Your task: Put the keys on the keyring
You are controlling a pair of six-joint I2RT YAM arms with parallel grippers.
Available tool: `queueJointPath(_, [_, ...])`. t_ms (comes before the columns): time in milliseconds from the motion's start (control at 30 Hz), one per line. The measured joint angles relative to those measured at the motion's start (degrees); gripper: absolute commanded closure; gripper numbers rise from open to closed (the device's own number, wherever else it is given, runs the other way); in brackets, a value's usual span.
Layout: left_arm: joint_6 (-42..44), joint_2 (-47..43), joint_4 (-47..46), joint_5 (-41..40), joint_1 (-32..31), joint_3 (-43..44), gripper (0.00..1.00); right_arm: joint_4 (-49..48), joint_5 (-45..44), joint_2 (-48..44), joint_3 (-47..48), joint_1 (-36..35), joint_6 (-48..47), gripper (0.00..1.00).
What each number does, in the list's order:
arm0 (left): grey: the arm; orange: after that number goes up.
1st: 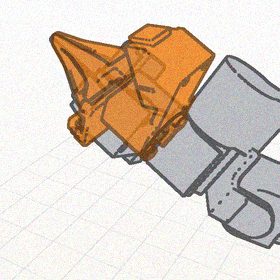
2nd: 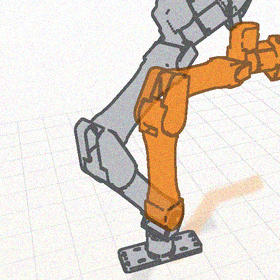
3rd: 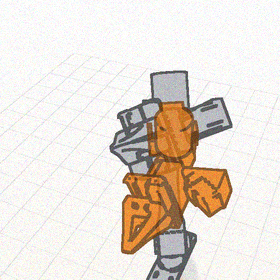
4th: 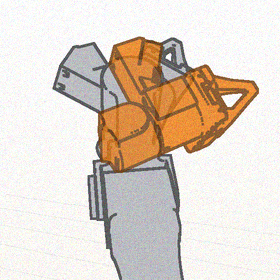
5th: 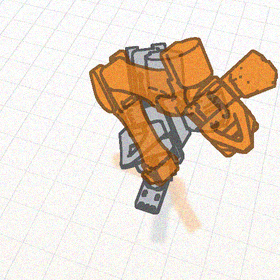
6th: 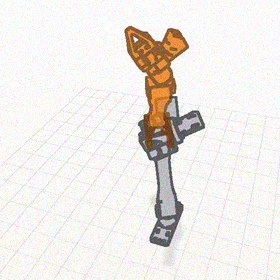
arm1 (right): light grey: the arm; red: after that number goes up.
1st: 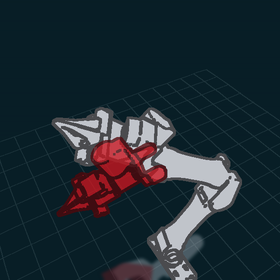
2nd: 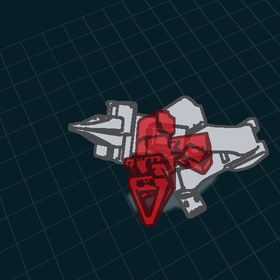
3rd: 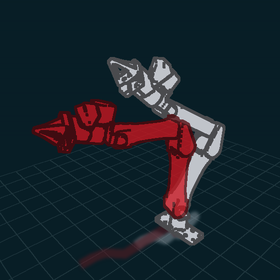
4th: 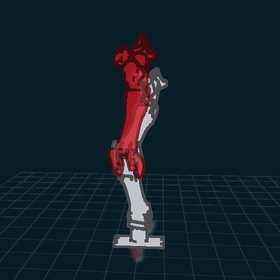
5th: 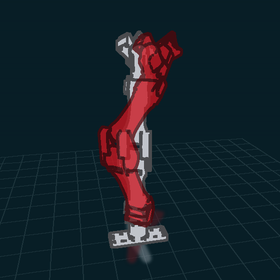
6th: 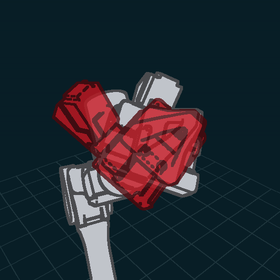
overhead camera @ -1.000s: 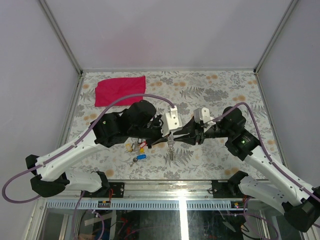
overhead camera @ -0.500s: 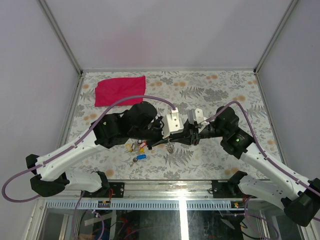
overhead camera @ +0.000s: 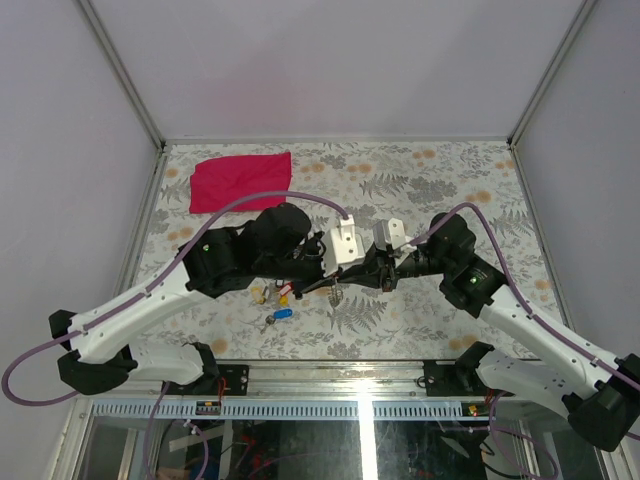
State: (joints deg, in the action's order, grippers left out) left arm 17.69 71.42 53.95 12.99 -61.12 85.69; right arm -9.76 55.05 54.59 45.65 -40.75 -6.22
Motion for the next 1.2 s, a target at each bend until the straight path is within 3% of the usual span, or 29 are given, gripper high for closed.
queueJointPath(67, [-0.2,-0.9,-0.6,0.0,0.0,-0.2,0.68,-0.1,-0.3,-0.2,0.0,-0.1,0.0,1.0])
queueJointPath(133, [-1.0,-3.4,-2.0,0.0,-0.1,-0.9,0.6,-0.2,-1.1,-0.5,-0.3,-0.1,0.2,1.0])
queueJointPath(433, [-10.5,-21.3,-13.4,-2.9,-0.3,-9.9,0.45,-7.3,-2.4,-5.4,-4.2,-0.1,4.1,1.0])
queueJointPath(833, [-19.8,-24.0,-19.8,-7.9,-0.3,-17.7,0.41,-25.7,-3.3,-8.1,-9.8,-0.1,12.0,0.99])
queueJointPath(1033, [-21.1,-23.6,-21.3,-8.5,-0.3,-17.8,0.41,-23.7,-3.0,-10.8,-9.9,-0.1,2.4,1.0])
queueJointPath(1200, [-22.2,-24.1,-22.6,-10.4,-0.3,-19.3,0.41,-14.4,-3.7,-11.9,-5.8,-0.2,-6.7,1.0])
